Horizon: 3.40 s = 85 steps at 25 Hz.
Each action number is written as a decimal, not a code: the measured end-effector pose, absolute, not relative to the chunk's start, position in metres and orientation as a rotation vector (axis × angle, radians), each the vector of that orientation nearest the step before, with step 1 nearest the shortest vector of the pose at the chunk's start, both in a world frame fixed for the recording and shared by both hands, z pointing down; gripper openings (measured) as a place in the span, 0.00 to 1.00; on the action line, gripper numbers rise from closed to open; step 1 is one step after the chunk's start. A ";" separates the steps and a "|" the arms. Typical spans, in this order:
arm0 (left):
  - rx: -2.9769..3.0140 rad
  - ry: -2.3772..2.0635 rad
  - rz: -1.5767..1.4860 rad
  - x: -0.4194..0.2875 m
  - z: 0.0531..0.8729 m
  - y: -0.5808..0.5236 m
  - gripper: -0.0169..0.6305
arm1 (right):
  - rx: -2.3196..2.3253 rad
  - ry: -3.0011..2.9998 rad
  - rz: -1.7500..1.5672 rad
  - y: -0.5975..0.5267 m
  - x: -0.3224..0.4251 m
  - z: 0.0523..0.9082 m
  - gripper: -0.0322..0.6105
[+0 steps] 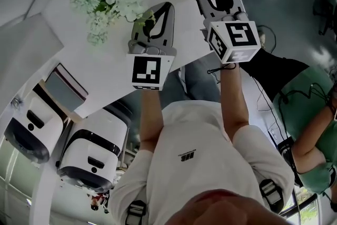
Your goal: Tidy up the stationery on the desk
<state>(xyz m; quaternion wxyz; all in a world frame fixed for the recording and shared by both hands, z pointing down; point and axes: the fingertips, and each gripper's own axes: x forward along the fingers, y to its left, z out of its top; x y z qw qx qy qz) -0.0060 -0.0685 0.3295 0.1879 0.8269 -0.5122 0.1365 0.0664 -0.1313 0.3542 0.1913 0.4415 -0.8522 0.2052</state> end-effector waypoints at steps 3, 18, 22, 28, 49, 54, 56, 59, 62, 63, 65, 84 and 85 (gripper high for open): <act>2.309 -1.471 0.376 -0.015 0.329 -0.061 0.03 | 1.190 -2.420 0.554 -0.119 0.052 0.349 0.21; 2.135 -1.659 0.336 -0.082 0.334 -0.009 0.03 | 0.842 -2.469 0.525 -0.056 -0.039 0.365 0.19; 2.088 -1.693 0.334 -0.102 0.342 0.005 0.03 | 0.777 -2.467 0.521 -0.044 -0.062 0.374 0.19; 2.006 -1.749 0.326 -0.124 0.355 0.022 0.03 | 0.661 -2.454 0.512 -0.028 -0.090 0.392 0.19; 1.874 -1.799 0.311 -0.155 0.391 0.048 0.03 | 0.494 -2.275 0.495 -0.013 -0.133 0.471 0.19; 1.865 -1.800 0.311 -0.157 0.395 0.050 0.03 | 0.486 -2.234 0.513 -0.012 -0.135 0.483 0.20; 1.865 -1.797 0.312 -0.157 0.395 0.050 0.03 | 0.476 -2.215 0.507 -0.011 -0.136 0.488 0.20; 1.868 -1.795 0.314 -0.157 0.397 0.050 0.03 | 0.473 -2.195 0.484 -0.010 -0.136 0.493 0.18; 1.867 -1.795 0.314 -0.157 0.396 0.049 0.03 | 0.478 -2.194 0.470 -0.011 -0.136 0.493 0.16; 1.867 -1.795 0.314 -0.157 0.396 0.049 0.03 | 0.479 -2.193 0.465 -0.011 -0.136 0.493 0.15; 1.868 -1.796 0.315 -0.157 0.396 0.049 0.03 | 0.482 -2.195 0.460 -0.011 -0.135 0.492 0.12; 1.930 -1.785 0.329 -0.144 0.373 0.037 0.03 | 0.567 -2.366 0.539 -0.016 -0.116 0.428 0.12; 1.938 -1.780 0.330 -0.142 0.372 0.035 0.03 | 0.580 -2.371 0.544 -0.018 -0.113 0.424 0.12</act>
